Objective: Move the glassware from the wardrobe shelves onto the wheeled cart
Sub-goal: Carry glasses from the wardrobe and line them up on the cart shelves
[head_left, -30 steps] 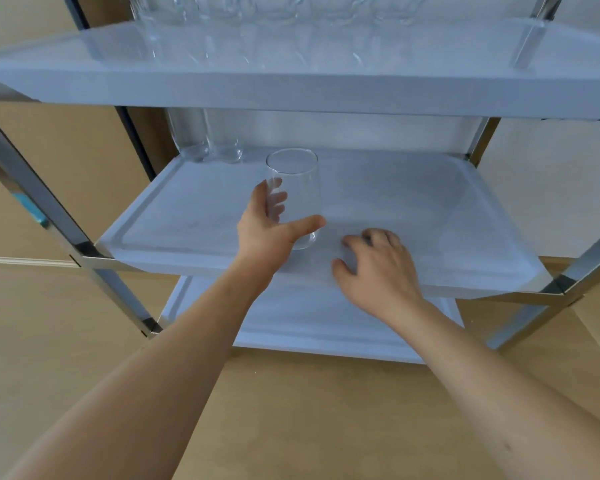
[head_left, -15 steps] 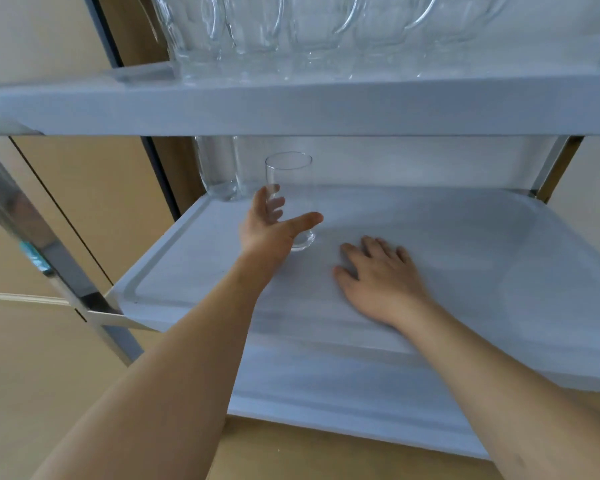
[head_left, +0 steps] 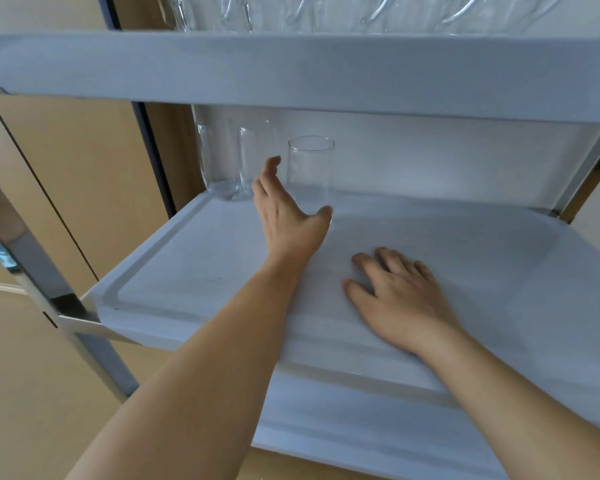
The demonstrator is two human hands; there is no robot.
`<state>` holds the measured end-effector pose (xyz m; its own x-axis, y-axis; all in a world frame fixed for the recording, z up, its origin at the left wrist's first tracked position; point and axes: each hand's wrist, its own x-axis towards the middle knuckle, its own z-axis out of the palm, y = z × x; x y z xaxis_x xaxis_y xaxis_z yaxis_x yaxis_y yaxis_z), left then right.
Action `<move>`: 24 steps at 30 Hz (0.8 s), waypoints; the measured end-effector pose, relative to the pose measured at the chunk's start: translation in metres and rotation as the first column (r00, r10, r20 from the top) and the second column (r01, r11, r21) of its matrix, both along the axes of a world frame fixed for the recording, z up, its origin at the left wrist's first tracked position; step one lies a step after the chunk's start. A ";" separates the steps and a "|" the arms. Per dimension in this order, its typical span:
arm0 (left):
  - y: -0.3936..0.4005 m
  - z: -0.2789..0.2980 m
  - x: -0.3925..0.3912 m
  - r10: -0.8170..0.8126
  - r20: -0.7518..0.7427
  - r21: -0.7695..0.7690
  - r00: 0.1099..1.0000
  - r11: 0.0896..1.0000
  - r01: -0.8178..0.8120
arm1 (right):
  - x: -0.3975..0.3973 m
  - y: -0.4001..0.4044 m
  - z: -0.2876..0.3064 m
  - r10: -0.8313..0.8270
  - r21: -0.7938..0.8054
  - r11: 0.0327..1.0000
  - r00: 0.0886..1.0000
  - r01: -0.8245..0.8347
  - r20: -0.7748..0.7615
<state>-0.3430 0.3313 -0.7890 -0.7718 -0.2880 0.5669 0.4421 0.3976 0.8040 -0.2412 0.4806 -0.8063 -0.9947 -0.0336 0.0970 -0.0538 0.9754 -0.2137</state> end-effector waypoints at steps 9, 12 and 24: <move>0.006 0.002 -0.002 0.110 -0.092 -0.228 0.990 0.965 -0.129 | 0.000 -0.001 -0.001 -0.001 -0.004 1.000 1.000 0.001 -0.004; 0.006 0.002 -0.006 0.130 -0.079 -0.195 0.988 0.970 -0.143 | 0.000 -0.001 0.000 0.001 -0.004 1.000 1.000 -0.001 -0.006; -0.005 0.002 -0.042 0.150 0.129 -0.044 0.980 0.988 -0.146 | 0.004 -0.002 -0.001 0.007 -0.022 1.000 1.000 -0.007 -0.031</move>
